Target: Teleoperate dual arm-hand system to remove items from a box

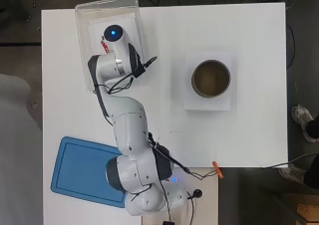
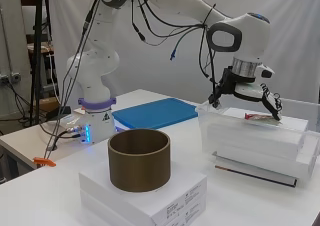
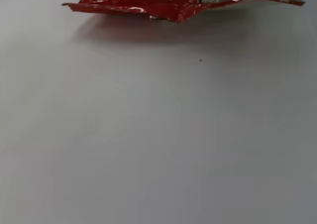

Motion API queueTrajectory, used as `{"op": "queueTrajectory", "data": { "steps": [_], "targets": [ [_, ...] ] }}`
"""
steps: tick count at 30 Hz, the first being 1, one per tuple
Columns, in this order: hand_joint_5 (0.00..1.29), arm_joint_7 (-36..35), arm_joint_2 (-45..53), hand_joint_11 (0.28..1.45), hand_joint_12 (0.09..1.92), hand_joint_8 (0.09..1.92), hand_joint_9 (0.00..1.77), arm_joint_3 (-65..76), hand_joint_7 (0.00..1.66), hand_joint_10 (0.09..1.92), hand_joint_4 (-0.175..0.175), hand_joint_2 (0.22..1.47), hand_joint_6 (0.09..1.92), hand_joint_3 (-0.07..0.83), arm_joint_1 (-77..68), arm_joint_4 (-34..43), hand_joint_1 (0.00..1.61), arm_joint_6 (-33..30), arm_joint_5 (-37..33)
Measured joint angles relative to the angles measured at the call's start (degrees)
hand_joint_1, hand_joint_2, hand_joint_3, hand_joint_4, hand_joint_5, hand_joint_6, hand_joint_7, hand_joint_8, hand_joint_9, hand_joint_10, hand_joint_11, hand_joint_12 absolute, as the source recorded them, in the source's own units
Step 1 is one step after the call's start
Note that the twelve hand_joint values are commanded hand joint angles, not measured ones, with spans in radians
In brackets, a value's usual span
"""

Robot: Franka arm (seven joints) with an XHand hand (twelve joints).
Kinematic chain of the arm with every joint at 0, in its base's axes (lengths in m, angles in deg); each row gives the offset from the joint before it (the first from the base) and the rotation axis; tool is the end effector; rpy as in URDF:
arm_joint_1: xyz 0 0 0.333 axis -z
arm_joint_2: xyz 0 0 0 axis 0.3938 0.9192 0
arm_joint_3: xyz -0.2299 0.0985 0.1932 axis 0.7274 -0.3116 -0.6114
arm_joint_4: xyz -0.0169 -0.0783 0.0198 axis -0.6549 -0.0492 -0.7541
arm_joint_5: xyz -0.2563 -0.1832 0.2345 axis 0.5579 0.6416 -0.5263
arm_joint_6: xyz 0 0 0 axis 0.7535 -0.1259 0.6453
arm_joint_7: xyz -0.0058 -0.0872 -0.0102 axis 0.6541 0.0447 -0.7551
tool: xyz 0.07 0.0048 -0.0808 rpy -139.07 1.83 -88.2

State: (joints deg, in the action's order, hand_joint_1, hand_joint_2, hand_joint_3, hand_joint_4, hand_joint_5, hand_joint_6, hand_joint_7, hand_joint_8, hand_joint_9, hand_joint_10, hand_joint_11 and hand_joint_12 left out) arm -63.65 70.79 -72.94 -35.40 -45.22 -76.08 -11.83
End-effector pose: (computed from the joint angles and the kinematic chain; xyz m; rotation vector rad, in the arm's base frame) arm 0.6052 0.1356 0.3558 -2.2821 -2.0703 0.2019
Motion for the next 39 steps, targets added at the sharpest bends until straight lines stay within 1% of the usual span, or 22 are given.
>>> {"op": "queueTrajectory", "data": {
  "steps": [1, 3, 4, 5, 6, 7, 8, 9, 10, 11, 13, 15, 16, 17, 18, 20, 23, 27, 31, 34, 38, 39],
  "targets": [
    [0.25, 0.4, 0.1, 0.54, 0.09, 0.09, 0.43, -0.1, 0.32, 0.09, 0.022, 0.86, 0.09, -0.010, -0.1, 0.0, 0.14, 0.1, 0.6],
    [0.18, 1.9, 0.4, 0.52, 0.09, 0.09, 0.34, -0.4, 0.21, 0.09, 0.027, 0.84, 0.09, -0.014, -0.2, 0.2, 0.18, 0.8, 2.2],
    [0.15, 2.8, 0.7, 0.53, 0.09, 0.09, 0.33, -0.6, 0.18, 0.09, 0.030, 0.84, 0.09, -0.014, -0.3, 0.2, 0.24, 1.0, 3.2],
    [0.16, 3.7, 1.2, 0.59, 0.09, 0.09, 0.41, -0.7, 0.20, 0.09, 0.040, 0.87, 0.09, -0.004, -0.5, 0.4, 0.40, 1.6, 4.6],
    [0.38, 4.4, 1.9, 0.69, 0.09, 0.09, 0.64, -0.9, 0.43, 0.09, 0.089, 0.96, 0.09, 0.027, -0.7, 1.0, 0.64, 2.6, 5.6],
    [0.56, 5.1, 2.8, 0.74, 0.42, 0.58, 0.80, -1.0, 0.59, 0.54, 0.021, 1.03, 0.46, 0.064, -0.8, 2.0, 0.93, 4.2, 6.5],
    [0.70, 5.7, 3.9, 0.76, 0.89, 1.00, 0.92, -1.0, 0.70, 1.04, -0.061, 1.10, 0.71, 0.061, -0.9, 3.8, 1.08, 6.6, 6.7],
    [0.80, 5.9, 4.7, 0.75, 1.22, 1.20, 0.99, -1.0, 0.79, 1.32, -0.108, 1.13, 0.81, 0.040, -0.9, 5.9, 1.16, 9.2, 6.3],
    [0.87, 5.7, 5.3, 0.72, 1.37, 1.25, 1.03, -0.9, 0.87, 1.37, -0.109, 1.14, 0.86, 0.022, -0.7, 7.5, 1.19, 11.3, 5.3],
    [0.90, 5.5, 5.3, 0.70, 1.38, 1.23, 1.07, -0.8, 0.92, 1.29, -0.083, 1.14, 0.90, 0.010, -0.6, 8.6, 1.21, 12.2, 4.3],
    [0.93, 4.9, 4.2, 0.68, 1.32, 1.14, 1.13, -0.7, 0.99, 1.05, -0.034, 1.13, 0.94, 0.002, -0.4, 8.8, 1.21, 12.1, 2.1],
    [0.93, 4.2, 1.1, 0.67, 1.25, 1.07, 1.17, -0.8, 1.01, 0.87, 0.000, 1.13, 0.98, 0.000, -0.1, 6.7, 1.21, 11.2, 0.4],
    [0.91, 3.8, -0.9, 0.66, 1.20, 1.04, 1.15, -0.8, 0.99, 0.90, -0.061, 1.11, 0.99, 0.004, 0.0, 5.3, 1.27, 10.9, -0.4],
    [0.89, 3.6, -3.5, 0.65, 1.17, 1.01, 1.14, -0.9, 0.96, 0.93, -0.112, 1.11, 1.00, 0.005, 0.0, 3.8, 1.32, 10.8, -1.0],
    [0.88, 3.5, -6.0, 0.65, 1.15, 0.99, 1.14, -0.9, 0.95, 0.93, -0.143, 1.10, 1.03, 0.002, 0.1, 2.7, 1.35, 10.7, -1.7],
    [0.86, 3.4, -12.1, 0.64, 1.04, 0.89, 1.14, -1.0, 0.95, 0.89, -0.168, 1.10, 1.15, 0.000, 0.3, 0.5, 1.37, 11.1, -3.1],
    [0.84, 1.5, -22.0, 0.64, 0.94, 0.82, 1.14, -0.6, 0.96, 0.84, -0.175, 1.10, 1.24, 0.000, 0.6, -4.6, 1.37, 10.5, -5.9],
    [0.83, -1.0, -32.0, 0.64, 0.92, 0.81, 1.14, 0.4, 0.96, 0.83, -0.175, 1.10, 1.26, 0.000, 0.9, -10.2, 1.37, 9.4, -8.6],
    [0.83, -2.6, -33.3, 0.64, 0.92, 0.81, 1.14, 1.3, 0.96, 0.83, -0.175, 1.10, 1.26, 0.000, 1.1, -12.3, 1.37, 8.6, -10.3],
    [0.83, -2.6, -34.6, 0.65, 0.93, 0.83, 1.15, 2.1, 0.96, 0.81, -0.175, 1.10, 1.25, 0.000, 2.2, -12.8, 1.37, 9.0, -9.1],
    [0.81, -3.6, -40.3, 0.64, 1.02, 0.92, 1.14, 12.3, 0.94, 0.88, -0.175, 1.11, 1.19, 0.000, 5.6, -15.8, 1.37, 9.5, -6.7],
    [0.84, -4.1, -40.9, 0.62, 0.90, 0.98, 1.10, 16.5, 0.89, 0.91, -0.162, 1.12, 1.21, 0.002, 6.3, -16.0, 1.37, 9.5, -6.2]
  ]
}}
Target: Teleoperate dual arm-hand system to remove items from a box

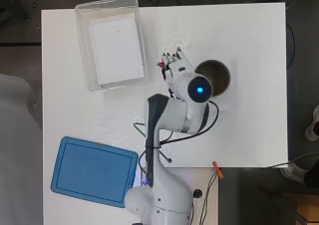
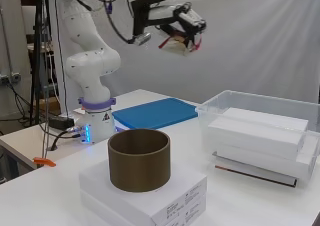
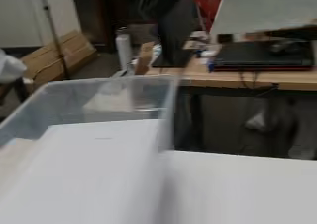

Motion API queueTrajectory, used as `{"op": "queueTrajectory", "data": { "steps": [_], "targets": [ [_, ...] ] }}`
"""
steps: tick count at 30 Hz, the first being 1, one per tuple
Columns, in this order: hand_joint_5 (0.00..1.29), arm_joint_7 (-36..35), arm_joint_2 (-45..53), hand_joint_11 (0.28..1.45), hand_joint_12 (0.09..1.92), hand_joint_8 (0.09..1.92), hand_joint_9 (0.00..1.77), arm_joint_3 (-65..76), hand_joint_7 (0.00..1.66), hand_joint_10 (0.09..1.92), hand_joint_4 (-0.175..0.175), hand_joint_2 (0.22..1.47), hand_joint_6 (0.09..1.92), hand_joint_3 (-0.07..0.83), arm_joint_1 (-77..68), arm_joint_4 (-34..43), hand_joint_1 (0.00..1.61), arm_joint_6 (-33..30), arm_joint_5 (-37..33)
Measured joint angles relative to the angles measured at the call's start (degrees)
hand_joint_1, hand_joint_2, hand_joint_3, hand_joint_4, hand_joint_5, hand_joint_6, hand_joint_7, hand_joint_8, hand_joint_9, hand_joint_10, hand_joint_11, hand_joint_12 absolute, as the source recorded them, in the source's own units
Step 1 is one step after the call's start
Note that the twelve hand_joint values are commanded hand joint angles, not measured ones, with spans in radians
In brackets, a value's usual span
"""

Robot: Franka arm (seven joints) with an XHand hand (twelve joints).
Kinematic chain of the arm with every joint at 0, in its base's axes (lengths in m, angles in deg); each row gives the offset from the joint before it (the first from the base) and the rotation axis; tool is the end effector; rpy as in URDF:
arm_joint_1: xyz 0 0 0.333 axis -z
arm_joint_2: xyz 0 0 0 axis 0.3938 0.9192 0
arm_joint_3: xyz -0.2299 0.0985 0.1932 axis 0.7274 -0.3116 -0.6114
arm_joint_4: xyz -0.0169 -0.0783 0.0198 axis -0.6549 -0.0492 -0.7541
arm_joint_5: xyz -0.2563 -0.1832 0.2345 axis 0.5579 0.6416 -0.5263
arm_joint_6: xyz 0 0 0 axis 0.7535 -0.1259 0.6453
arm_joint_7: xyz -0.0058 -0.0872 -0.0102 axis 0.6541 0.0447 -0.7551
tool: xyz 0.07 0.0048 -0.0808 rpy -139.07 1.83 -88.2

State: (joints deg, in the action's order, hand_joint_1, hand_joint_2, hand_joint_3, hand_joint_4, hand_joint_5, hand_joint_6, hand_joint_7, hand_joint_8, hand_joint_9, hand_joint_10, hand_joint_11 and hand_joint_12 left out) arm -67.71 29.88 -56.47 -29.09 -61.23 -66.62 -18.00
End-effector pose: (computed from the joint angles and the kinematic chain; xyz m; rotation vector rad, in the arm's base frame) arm 0.4429 -0.0892 0.5907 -2.5821 -1.6445 -0.3241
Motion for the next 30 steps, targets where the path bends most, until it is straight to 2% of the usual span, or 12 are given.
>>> {"op": "queueTrajectory", "data": {
  "steps": [1, 2, 3, 6, 10, 14, 15, 18, 22, 25, 28, 30],
  "targets": [
    [0.86, -0.2, 0.0, 0.61, 0.75, 1.04, 1.05, 3.8, 0.85, 0.70, -0.122, 1.14, 1.22, -0.003, 0.5, 0.0, 1.30, 0.0, 0.4],
    [0.88, 0.0, 0.6, 0.63, 0.65, 1.05, 1.05, 7.9, 0.84, 0.75, -0.120, 1.14, 1.22, 0.001, 1.1, 0.2, 1.31, 0.0, 0.8],
    [0.87, 0.7, 1.6, 0.66, 0.61, 1.06, 1.04, 11.2, 0.82, 0.85, -0.140, 1.14, 1.23, 0.000, 1.5, 0.6, 1.33, 0.2, 1.1],
    [0.83, 2.5, 6.5, 0.66, 0.69, 1.03, 1.06, 17.3, 0.85, 0.96, -0.171, 1.13, 1.23, -0.001, 2.3, 1.6, 1.36, 0.0, 0.9],
    [0.81, -2.5, 17.0, 0.63, 0.93, 0.97, 1.09, 21.3, 0.92, 0.98, -0.175, 1.12, 1.17, 0.000, 4.4, 3.8, 1.37, -0.3, -1.8],
    [0.79, -0.6, 17.6, 0.61, 0.95, 0.96, 1.09, 27.1, 0.93, 0.97, -0.175, 1.12, 1.18, 0.000, 0.9, 4.5, 1.37, -0.4, 1.3],
    [0.78, 0.7, 15.6, 0.61, 0.92, 0.97, 1.09, 31.3, 0.93, 0.97, -0.175, 1.12, 1.20, 0.000, -3.4, 4.7, 1.37, -0.4, 3.3],
    [0.79, 3.4, 9.4, 0.61, 0.91, 0.95, 1.14, 44.3, 0.97, 0.91, -0.125, 1.11, 1.15, 0.000, -19.9, 5.8, 1.37, 0.2, 8.5],
    [0.77, 8.9, -2.6, 0.62, 0.81, 1.01, 1.12, 68.5, 0.93, 0.92, -0.089, 1.12, 1.21, 0.000, -57.8, 8.6, 1.36, 1.1, 18.6],
    [0.78, 11.1, -6.1, 0.63, 0.70, 1.06, 1.08, 78.3, 0.88, 0.95, -0.070, 1.13, 1.26, 0.000, -67.4, 9.3, 1.35, 0.8, 21.9],
    [0.75, 12.1, -6.3, 0.65, 0.61, 1.10, 1.07, 79.8, 0.86, 0.97, -0.070, 1.15, 1.28, 0.000, -68.0, 9.0, 1.34, 0.5, 23.8],
    [0.26, 11.6, -6.7, 0.49, 0.28, 0.40, 0.42, 78.5, 0.30, 0.45, 0.014, 0.85, 0.45, -0.029, -66.3, 7.8, 0.56, 0.6, 24.3]
  ]
}}
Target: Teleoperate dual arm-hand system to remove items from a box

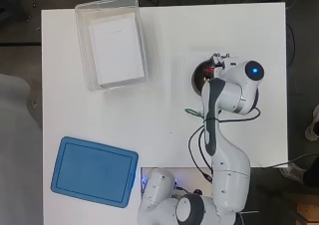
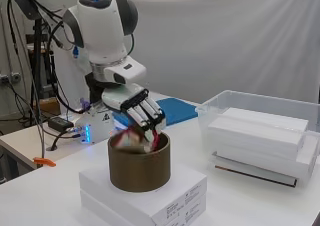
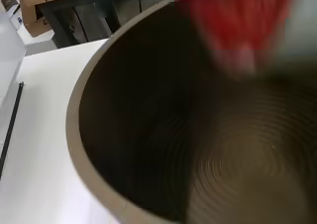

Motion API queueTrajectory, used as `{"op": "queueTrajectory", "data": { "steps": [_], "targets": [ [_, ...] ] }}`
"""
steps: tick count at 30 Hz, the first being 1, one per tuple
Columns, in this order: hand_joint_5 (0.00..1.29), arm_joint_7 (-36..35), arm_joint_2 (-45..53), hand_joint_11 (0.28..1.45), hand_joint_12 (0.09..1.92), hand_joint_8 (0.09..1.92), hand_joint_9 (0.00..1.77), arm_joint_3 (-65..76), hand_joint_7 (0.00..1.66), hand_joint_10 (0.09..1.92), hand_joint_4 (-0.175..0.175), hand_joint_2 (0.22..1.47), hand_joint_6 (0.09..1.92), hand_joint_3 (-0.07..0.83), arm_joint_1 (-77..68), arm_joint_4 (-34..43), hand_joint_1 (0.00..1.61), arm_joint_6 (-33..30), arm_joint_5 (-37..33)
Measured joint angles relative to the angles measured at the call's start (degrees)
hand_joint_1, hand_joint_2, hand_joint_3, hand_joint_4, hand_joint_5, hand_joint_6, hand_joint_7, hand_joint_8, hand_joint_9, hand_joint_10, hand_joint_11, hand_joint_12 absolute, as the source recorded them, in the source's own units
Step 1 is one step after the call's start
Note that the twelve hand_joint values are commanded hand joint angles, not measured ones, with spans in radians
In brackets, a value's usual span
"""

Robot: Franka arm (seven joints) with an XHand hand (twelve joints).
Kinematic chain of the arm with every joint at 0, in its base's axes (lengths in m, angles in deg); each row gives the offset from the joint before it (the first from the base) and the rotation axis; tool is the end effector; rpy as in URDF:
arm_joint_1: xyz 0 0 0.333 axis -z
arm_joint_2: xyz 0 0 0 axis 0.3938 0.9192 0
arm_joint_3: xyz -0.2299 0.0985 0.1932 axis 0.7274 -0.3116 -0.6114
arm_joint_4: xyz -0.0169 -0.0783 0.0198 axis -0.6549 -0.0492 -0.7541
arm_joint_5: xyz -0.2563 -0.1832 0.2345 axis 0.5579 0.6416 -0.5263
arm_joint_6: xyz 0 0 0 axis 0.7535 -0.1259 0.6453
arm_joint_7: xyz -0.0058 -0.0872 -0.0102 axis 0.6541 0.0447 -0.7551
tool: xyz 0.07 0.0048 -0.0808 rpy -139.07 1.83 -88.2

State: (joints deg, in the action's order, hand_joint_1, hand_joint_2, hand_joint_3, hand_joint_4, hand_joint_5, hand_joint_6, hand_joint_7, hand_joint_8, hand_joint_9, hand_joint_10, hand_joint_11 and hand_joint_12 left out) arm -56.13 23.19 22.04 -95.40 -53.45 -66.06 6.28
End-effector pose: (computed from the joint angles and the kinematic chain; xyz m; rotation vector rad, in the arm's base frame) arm 0.4757 -0.2866 0.4197 -2.6433 -1.2149 -0.0306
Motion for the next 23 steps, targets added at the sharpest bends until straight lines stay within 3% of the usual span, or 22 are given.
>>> {"op": "queueTrajectory", "data": {
  "steps": [1, 2, 4, 8, 11, 14, 18, 23],
  "targets": [
    [0.13, -0.5, -0.3, 0.47, 0.16, 0.21, 0.25, -0.7, 0.15, 0.27, 0.026, 0.76, 0.23, -0.020, 1.0, -0.9, 0.29, -0.2, 0.3],
    [0.06, -0.5, -0.4, 0.48, 0.09, 0.10, 0.21, -1.0, 0.07, 0.17, 0.030, 0.72, 0.11, -0.011, 1.9, -1.8, 0.14, -0.4, 1.1],
    [0.02, 0.5, -0.6, 0.50, 0.09, 0.09, 0.32, -1.1, 0.13, 0.09, 0.042, 0.72, 0.09, -0.001, 2.5, -3.0, 0.03, -1.3, 3.0],
    [0.10, 4.0, -0.8, 0.51, 0.09, 0.09, 0.42, -5.0, 0.24, 0.09, 0.048, 0.77, 0.09, 0.008, 3.3, -4.8, 0.00, -3.8, 6.9],
    [0.26, 5.4, -1.1, 0.52, 0.09, 0.09, 0.46, -10.2, 0.31, 0.09, 0.054, 0.80, 0.09, 0.005, 3.8, -5.6, 0.00, -5.6, 9.0],
    [0.32, 7.1, -2.9, 0.54, 0.09, 0.09, 0.53, -17.6, 0.38, 0.09, 0.054, 0.81, 0.09, 0.002, 7.7, -6.7, 0.00, -5.3, 10.4],
    [0.30, 11.2, -6.6, 0.56, 0.09, 0.09, 0.54, -34.9, 0.40, 0.09, 0.063, 0.82, 0.09, 0.002, 15.4, -8.7, 0.00, -1.4, 10.1],
    [0.33, 16.3, -13.2, 0.59, 0.09, 0.09, 0.61, -59.1, 0.50, 0.09, 0.070, 0.85, 0.09, 0.006, 27.6, -11.3, 0.00, 5.2, 4.3]
  ]
}}
